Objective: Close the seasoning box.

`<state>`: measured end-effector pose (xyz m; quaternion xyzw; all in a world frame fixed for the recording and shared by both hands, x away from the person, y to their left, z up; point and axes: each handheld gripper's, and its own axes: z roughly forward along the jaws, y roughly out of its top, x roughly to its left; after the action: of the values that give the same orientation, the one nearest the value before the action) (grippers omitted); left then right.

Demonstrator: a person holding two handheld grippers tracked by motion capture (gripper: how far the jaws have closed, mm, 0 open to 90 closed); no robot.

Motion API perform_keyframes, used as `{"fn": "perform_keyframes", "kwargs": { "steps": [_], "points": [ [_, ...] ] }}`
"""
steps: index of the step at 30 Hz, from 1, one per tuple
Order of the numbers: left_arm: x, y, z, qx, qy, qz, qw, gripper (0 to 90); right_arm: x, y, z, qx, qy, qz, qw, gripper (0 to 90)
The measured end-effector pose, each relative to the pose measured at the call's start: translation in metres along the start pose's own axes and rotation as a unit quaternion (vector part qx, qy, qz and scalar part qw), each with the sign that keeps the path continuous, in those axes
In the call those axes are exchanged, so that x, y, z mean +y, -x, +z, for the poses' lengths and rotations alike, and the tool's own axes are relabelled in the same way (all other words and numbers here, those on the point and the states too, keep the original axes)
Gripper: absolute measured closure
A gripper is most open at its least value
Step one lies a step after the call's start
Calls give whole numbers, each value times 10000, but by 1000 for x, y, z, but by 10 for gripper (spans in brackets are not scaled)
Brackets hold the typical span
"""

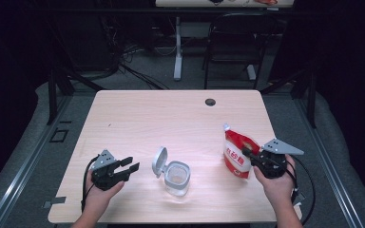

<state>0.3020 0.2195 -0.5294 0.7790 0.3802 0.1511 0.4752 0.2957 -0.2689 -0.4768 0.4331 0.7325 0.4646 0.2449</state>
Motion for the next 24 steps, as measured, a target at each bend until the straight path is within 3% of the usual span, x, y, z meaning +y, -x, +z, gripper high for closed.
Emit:
{"fn": "perform_keyframes", "kwargs": {
  "steps": [8,10,17,24],
  "points": [
    [0,0,0,-8,-52,13,10000,596,3,-6,-3,185,99,-71,9998,900],
    [0,0,0,-9,-58,21,10000,596,4,-11,-2,373,139,-151,9991,900],
    [0,0,0,-2,-12,5,10000,596,2,-17,4,644,91,-182,9977,900],
    [0,0,1,5,-34,20,10000,597,-1,-24,5,924,108,-373,9950,900]
  ]
}}
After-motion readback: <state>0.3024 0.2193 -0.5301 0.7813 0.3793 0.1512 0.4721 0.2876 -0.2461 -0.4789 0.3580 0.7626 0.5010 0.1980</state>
